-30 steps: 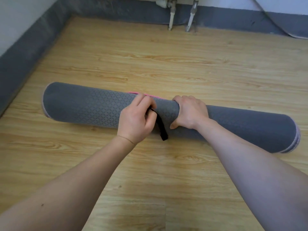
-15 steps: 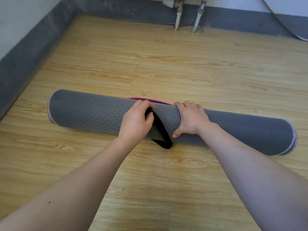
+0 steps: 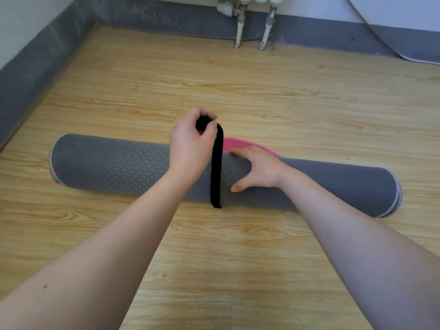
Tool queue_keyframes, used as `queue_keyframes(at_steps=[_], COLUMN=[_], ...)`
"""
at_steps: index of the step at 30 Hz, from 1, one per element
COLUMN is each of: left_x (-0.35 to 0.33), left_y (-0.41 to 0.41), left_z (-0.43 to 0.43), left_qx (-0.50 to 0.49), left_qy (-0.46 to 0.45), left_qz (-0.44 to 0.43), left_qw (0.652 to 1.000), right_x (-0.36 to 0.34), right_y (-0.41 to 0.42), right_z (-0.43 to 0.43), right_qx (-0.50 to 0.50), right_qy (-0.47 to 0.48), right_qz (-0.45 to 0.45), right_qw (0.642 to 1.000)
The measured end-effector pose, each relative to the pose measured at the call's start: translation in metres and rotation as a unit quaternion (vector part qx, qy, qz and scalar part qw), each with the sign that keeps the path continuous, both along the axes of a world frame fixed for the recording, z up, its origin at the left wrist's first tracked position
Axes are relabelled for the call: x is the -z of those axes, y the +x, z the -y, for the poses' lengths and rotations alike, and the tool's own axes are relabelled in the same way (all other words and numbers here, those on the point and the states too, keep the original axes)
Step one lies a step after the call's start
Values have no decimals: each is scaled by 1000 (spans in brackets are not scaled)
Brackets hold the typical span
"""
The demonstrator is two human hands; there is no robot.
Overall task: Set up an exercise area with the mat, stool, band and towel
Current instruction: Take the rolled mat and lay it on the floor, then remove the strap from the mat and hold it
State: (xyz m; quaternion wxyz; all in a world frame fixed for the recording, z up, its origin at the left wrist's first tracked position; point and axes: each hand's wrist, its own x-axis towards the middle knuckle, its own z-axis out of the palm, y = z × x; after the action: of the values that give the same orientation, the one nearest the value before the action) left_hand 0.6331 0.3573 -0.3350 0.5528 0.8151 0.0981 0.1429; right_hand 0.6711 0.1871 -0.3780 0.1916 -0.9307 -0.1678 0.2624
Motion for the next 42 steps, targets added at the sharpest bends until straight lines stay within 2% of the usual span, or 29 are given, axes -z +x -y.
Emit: queue_keyframes(at_steps=[3,6,12,16,19,23,26,33,37,42], left_x=[-11,-11,-1,-7,-29,-77,-119,-246,-331,-442], left_y=[5,4,10,25,43,51,39,16,2,-25], left_z=[8,14,7,5,7,10,12,14,18,35], left_qx=[-17,-18,-27,-8,-11,-17,-3,8,86,204], left_qy=[-57,-100,-98,-62,-56,-73,-46,-6,50,139], left_qz=[5,-11,-27,-45,-45,-89,-156,-242,-274,-276], left_qw=[998,995,994,997,997,993,987,970,957,929], right_x=[-11,-11,-15,-33,-59,-103,-141,-271,-370,-491], right_y=[-2,-3,9,28,33,17,1,-22,-41,-88], right_z=[-9,-18,-13,-14,-17,-11,-5,3,12,35], right_qx=[65,107,225,228,256,311,301,365,370,416], right_qy=[137,203,249,226,247,265,209,199,193,200], right_qz=[-47,-60,15,1,-43,-164,-195,-171,-141,-100], right_qw=[987,971,942,947,934,898,910,893,898,881])
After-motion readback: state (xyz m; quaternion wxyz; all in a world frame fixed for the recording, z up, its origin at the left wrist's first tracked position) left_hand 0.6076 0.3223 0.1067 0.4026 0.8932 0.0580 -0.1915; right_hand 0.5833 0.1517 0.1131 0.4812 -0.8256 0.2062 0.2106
